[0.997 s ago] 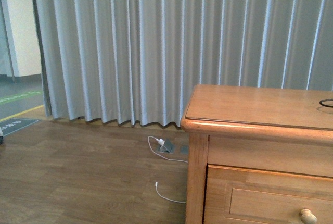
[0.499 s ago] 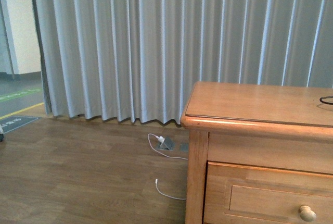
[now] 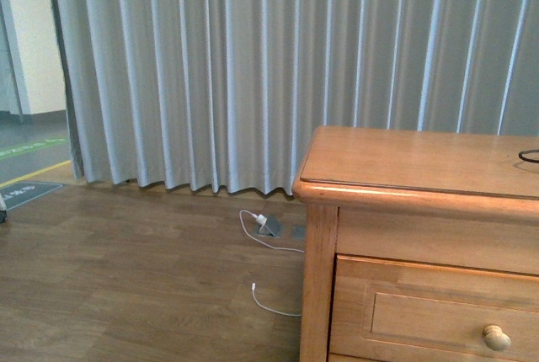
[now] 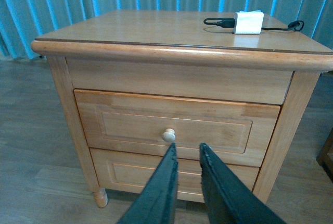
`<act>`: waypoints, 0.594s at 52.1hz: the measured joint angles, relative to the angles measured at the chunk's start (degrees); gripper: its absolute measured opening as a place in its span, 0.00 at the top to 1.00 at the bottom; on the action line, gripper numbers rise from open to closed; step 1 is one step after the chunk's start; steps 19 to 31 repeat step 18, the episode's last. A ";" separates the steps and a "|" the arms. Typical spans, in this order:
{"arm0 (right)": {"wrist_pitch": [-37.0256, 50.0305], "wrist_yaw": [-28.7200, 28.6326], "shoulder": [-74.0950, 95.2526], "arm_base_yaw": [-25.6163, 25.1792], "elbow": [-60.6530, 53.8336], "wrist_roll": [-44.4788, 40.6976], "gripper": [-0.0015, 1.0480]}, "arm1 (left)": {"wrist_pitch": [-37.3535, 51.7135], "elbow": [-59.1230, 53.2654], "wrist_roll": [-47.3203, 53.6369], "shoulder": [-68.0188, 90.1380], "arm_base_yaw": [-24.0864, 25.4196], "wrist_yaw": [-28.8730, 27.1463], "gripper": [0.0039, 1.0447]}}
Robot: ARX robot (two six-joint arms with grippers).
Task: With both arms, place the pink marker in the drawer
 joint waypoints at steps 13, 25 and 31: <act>0.00 0.00 0.00 0.00 0.00 -0.02 0.35 | 0.00 0.00 0.00 0.00 0.00 0.00 0.06; 0.00 0.00 0.00 0.00 0.00 -0.02 0.18 | 0.00 0.00 0.00 0.00 0.00 0.00 0.06; 0.00 0.00 0.00 0.00 0.00 -0.02 0.18 | 0.00 0.00 0.00 0.00 0.00 0.00 0.06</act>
